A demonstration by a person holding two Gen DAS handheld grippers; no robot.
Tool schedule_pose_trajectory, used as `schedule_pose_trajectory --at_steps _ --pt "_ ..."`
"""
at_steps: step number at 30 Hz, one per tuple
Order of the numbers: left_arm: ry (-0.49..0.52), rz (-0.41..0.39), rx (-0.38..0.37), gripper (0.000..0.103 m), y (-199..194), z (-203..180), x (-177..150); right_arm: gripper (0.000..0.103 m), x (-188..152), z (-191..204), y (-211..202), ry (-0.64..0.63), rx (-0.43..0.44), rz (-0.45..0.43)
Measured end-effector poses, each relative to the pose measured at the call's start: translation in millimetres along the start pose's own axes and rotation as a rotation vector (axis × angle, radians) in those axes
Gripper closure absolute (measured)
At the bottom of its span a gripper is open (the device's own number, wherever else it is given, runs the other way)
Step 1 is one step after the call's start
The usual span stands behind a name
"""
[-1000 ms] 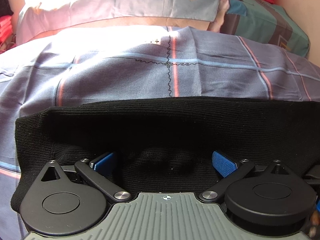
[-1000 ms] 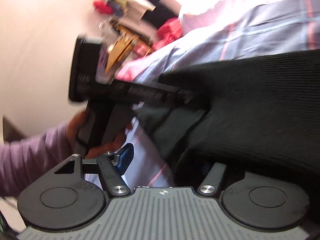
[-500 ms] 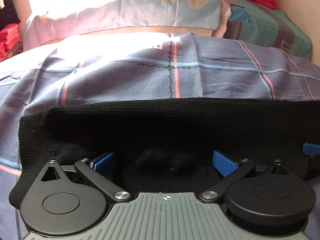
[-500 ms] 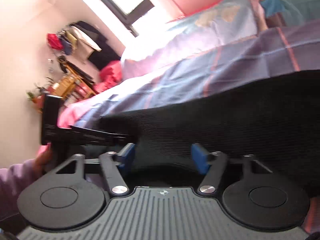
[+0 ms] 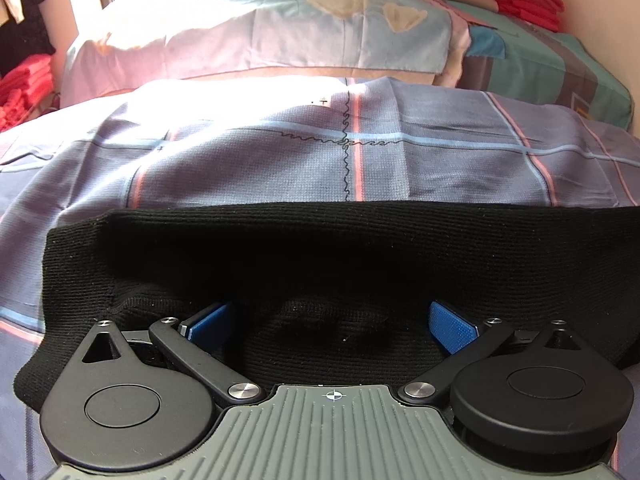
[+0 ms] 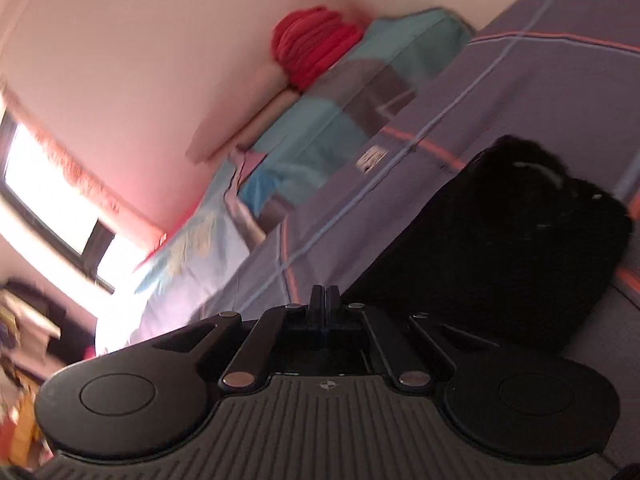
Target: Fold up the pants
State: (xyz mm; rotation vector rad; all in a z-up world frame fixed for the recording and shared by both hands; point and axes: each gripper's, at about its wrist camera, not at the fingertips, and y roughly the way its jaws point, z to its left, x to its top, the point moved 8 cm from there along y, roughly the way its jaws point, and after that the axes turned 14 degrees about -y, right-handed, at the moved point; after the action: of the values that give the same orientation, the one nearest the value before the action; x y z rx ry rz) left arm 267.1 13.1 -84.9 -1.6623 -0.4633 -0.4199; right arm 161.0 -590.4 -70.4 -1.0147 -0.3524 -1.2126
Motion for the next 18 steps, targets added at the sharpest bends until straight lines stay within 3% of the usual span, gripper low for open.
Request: schedule_pose_trajectory --at_steps 2,4,5,6,8,10,11,12,13,14,18 --pt "-0.003 0.006 0.004 0.000 0 0 0 0.052 -8 27 -8 -0.092 0.116 0.033" --pt "-0.005 0.013 0.009 0.000 1 -1 1 0.043 -21 46 -3 -0.159 0.182 0.118" --pt "-0.005 0.017 0.010 0.000 1 -1 2 0.044 -26 45 2 -0.196 0.172 0.151" --pt "-0.004 0.020 0.010 0.000 2 -1 2 0.048 -25 37 8 -0.216 0.139 0.155" --pt "0.000 0.017 0.009 0.000 2 -1 2 0.103 -10 0 10 -0.098 0.057 0.114" --pt "0.007 0.017 0.012 0.000 1 -1 1 0.103 9 -24 -3 0.013 -0.057 0.022" --pt "0.006 0.022 0.017 0.000 0 -1 1 0.102 13 -20 -9 -0.025 -0.122 -0.001" --pt "0.002 0.031 0.017 0.000 -3 -1 2 0.093 13 -6 -12 -0.094 -0.153 0.000" --pt "-0.005 0.031 0.014 0.000 -8 0 2 0.078 8 15 -13 -0.165 -0.116 0.016" --pt "-0.010 0.024 0.001 0.000 -15 2 1 0.070 -1 42 -13 -0.228 -0.033 0.042" --pt "-0.035 -0.032 -0.005 0.000 -43 20 0 0.067 -76 168 5 -0.434 0.299 0.286"
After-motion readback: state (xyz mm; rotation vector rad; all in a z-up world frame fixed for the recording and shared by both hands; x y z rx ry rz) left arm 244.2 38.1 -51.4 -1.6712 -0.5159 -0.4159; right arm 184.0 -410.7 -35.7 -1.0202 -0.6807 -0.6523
